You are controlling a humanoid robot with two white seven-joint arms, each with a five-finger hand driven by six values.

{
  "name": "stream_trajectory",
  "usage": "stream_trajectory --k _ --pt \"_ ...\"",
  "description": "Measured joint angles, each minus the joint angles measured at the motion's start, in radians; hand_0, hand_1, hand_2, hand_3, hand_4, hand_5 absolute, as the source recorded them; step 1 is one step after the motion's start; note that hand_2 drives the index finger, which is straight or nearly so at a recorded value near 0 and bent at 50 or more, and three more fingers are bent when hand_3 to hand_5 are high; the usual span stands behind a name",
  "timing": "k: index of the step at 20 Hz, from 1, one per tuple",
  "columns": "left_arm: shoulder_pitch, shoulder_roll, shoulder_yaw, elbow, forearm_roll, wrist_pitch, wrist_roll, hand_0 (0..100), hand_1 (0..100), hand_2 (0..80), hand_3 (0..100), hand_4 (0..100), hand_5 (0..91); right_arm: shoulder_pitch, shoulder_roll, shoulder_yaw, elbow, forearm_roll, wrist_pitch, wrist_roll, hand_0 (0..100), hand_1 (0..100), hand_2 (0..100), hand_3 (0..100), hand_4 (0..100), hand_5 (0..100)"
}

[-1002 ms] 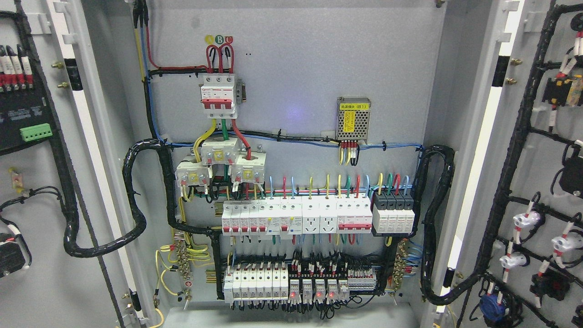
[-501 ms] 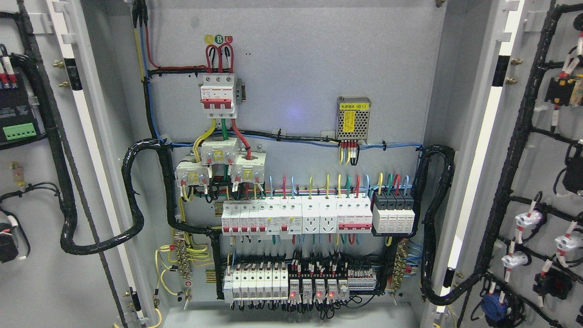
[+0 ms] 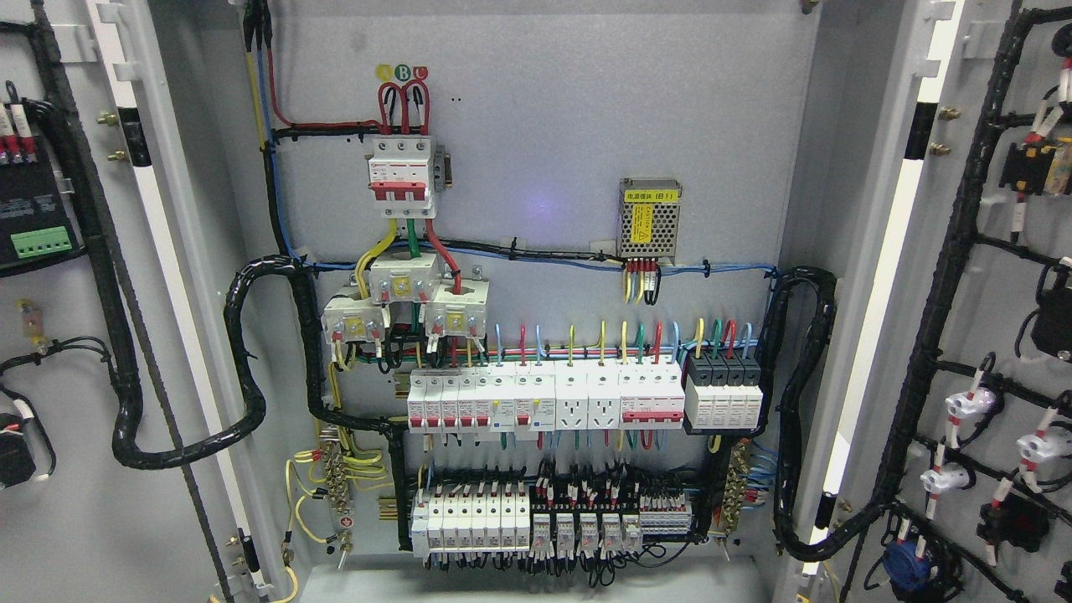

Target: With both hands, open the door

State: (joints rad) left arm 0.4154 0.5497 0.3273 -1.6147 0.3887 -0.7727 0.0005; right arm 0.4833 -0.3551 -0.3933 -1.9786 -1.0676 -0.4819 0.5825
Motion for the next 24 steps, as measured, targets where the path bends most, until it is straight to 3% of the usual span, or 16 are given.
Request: stream_trajectory --k 3,7,10,13,16,20,22,24 --pt "0.041 -0.072 -0.032 -0.073 -0.157 0.000 -0.004 0 0 0.0 0 0 0.0 0.017 -0.003 0.048 -0.023 0.013 0.000 0.001 0 0 0 0 0 0" --pt "0.069 -0.184 -0.111 -0.074 -0.380 0.000 -0.007 0 0 0.0 0 0 0.0 0.040 -0.011 0.157 -0.024 0.115 0.007 0.002 0 0 0 0 0 0" --pt "0.071 -0.251 -0.161 0.029 -0.481 0.000 -0.008 0 0 0.0 0 0 0.0 0.055 0.003 0.258 0.029 0.212 0.008 0.003 0 0 0 0 0 0" --pt "0.003 -0.310 -0.201 0.265 -0.517 0.000 -0.007 0 0 0.0 0 0 0.0 0.059 0.031 0.354 0.152 0.310 0.009 0.004 0 0 0 0 0 0" --pt "-0.168 -0.355 -0.231 0.617 -0.505 -0.001 -0.002 0 0 0.0 0 0 0.0 0.034 0.067 0.436 0.351 0.404 0.007 0.005 0 0 0 0 0 0" --pt "-0.339 -0.406 -0.260 0.996 -0.479 -0.003 0.001 0 0 0.0 0 0 0.0 -0.062 0.120 0.513 0.718 0.510 0.008 0.003 0 0 0 0 0 0" --pt "-0.387 -0.430 -0.271 1.143 -0.471 0.169 0.000 0 0 0.0 0 0 0.0 -0.121 0.146 0.541 0.914 0.549 0.017 -0.001 0 0 0 0 0 0" --pt "-0.420 -0.450 -0.280 1.260 -0.466 0.436 -0.005 0 0 0.0 0 0 0.0 -0.170 0.170 0.566 1.087 0.583 0.063 -0.012 0 0 0 0 0 0"
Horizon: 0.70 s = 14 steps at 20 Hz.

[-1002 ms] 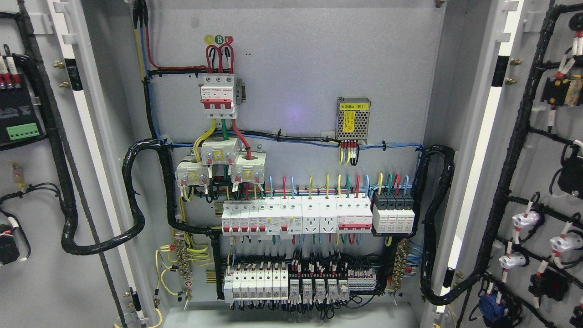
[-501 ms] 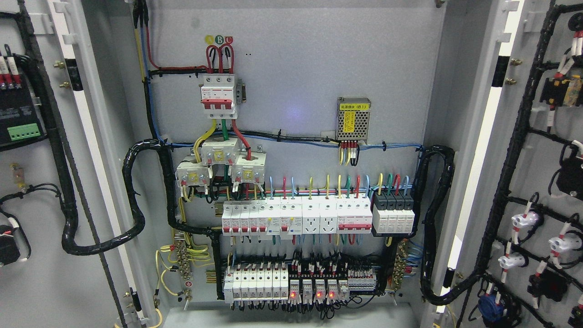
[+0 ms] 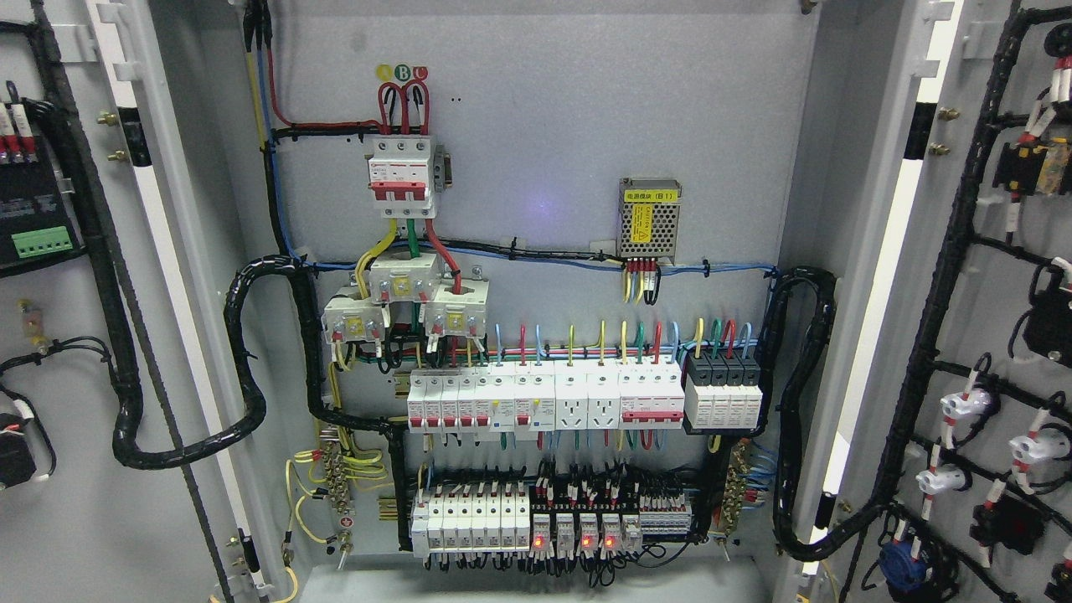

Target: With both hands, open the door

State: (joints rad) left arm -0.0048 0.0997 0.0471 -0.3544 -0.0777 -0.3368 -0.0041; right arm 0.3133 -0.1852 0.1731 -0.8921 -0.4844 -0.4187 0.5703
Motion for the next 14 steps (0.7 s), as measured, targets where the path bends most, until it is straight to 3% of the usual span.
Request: stream_trajectory --k 2,5,9,14 --pt "-0.017 -0.017 -0.008 0.095 0.002 0.212 -0.008 0 0 0.0 0 0 0.0 -0.034 0.020 0.021 0.148 0.047 0.113 -0.044 0 0 0 0 0 0" --pt "-0.029 -0.037 -0.018 0.207 0.005 0.371 -0.017 0 0 0.0 0 0 0.0 -0.067 0.041 0.045 0.320 0.139 0.329 -0.157 0 0 0 0 0 0" --pt "-0.037 -0.068 -0.026 0.312 0.007 0.419 -0.021 0 0 0.0 0 0 0.0 -0.092 0.065 0.071 0.493 0.221 0.479 -0.289 0 0 0 0 0 0" --pt "-0.036 -0.098 -0.033 0.401 0.010 0.301 -0.024 0 0 0.0 0 0 0.0 -0.106 0.088 0.088 0.628 0.281 0.538 -0.330 0 0 0 0 0 0"
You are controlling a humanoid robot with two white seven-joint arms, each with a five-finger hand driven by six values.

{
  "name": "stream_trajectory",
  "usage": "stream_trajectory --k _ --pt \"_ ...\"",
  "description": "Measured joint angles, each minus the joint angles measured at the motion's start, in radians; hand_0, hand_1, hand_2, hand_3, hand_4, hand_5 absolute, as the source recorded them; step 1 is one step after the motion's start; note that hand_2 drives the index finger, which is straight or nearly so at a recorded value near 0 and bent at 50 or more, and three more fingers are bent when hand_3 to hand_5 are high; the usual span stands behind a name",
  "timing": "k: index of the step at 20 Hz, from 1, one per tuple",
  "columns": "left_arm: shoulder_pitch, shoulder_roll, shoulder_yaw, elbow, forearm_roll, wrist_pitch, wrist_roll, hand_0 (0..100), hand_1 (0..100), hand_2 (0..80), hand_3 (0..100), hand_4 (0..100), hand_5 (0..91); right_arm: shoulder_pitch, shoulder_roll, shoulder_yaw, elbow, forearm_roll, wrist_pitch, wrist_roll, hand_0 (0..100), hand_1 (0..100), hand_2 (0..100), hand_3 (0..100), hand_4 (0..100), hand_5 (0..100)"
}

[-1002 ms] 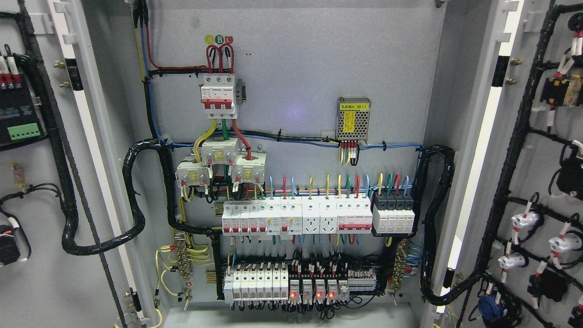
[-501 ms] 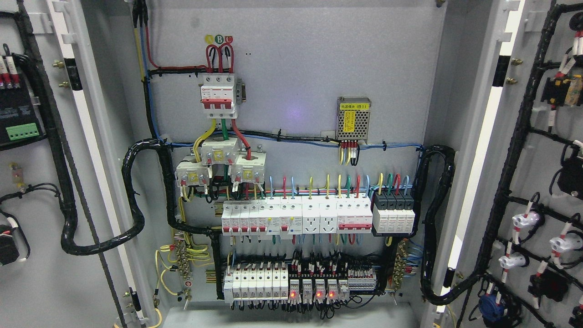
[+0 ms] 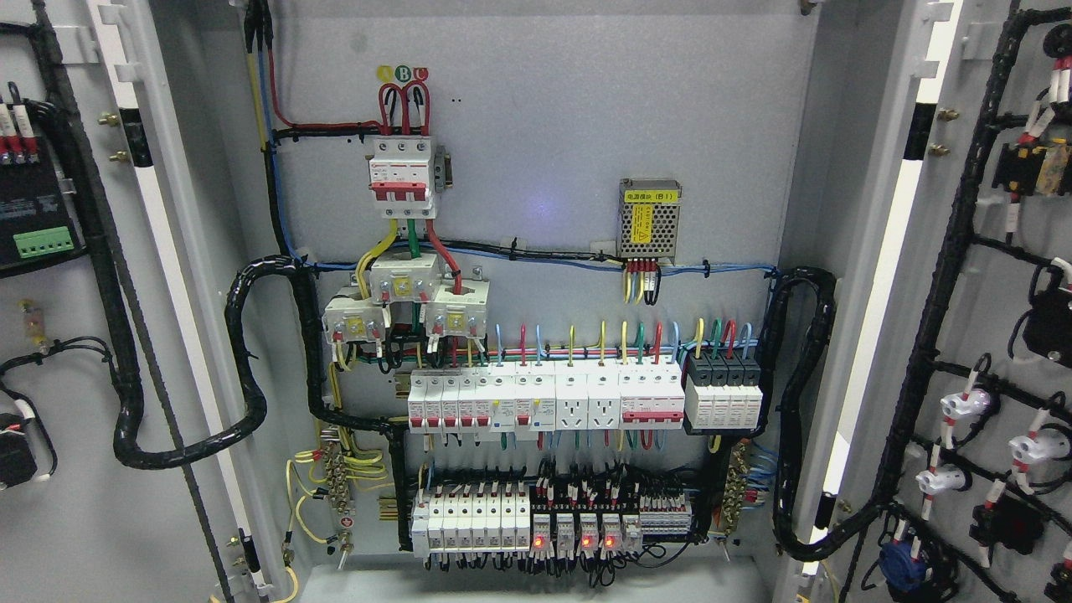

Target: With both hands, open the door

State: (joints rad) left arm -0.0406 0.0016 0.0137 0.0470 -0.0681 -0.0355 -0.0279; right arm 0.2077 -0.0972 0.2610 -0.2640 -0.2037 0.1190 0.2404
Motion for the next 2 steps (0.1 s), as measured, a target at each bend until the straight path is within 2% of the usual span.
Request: stream_trajectory --k 2 --pt "0.013 -0.010 -0.002 0.028 0.001 -0.025 0.002 0 0 0.0 0 0 0.0 -0.003 0.008 0.004 0.021 0.012 0.004 -0.002 0 0 0 0 0 0"
